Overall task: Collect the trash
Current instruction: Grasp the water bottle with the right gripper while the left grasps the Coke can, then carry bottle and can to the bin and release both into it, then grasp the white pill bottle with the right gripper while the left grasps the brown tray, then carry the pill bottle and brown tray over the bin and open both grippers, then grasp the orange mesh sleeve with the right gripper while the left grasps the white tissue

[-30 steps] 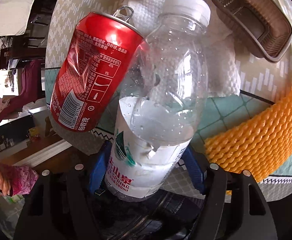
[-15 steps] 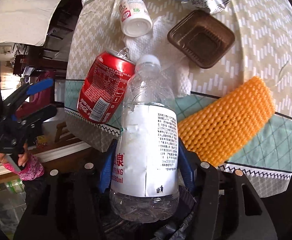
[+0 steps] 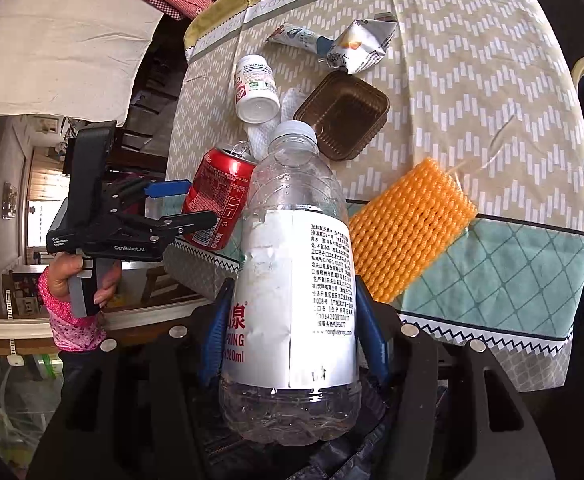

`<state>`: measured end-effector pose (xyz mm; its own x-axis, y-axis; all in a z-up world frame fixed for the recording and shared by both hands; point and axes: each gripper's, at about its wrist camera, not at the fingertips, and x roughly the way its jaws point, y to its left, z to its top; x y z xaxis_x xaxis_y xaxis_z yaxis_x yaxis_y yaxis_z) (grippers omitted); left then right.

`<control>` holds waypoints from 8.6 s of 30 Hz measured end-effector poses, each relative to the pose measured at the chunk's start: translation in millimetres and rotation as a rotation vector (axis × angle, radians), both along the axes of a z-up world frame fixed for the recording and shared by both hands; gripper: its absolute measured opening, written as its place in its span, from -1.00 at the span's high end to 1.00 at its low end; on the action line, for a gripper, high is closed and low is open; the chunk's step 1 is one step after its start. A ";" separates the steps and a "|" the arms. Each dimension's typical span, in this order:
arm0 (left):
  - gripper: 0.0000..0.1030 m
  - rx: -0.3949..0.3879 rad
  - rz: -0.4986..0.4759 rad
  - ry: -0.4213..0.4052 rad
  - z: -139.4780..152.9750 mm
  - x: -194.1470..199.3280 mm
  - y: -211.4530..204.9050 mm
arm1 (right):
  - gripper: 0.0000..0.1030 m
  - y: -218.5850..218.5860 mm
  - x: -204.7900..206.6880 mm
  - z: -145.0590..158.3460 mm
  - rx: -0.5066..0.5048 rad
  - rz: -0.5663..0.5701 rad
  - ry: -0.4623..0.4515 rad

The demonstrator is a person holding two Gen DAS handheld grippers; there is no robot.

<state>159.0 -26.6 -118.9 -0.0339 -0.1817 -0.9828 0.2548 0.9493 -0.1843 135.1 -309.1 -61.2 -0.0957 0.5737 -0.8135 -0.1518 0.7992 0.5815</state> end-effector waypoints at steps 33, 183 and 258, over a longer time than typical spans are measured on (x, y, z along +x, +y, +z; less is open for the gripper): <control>-0.29 0.092 -0.085 -0.127 48.6 3.7 -41.1 | -0.10 -237.2 50.1 13.4 -0.077 -0.446 -0.180; 0.91 0.071 -0.207 -0.166 22.8 78.9 -159.5 | 0.08 -244.9 140.8 -28.3 -0.523 -0.334 -0.236; -0.19 0.065 0.238 0.075 -33.3 47.0 -29.6 | 0.10 -55.2 78.3 5.1 -0.385 0.143 -0.322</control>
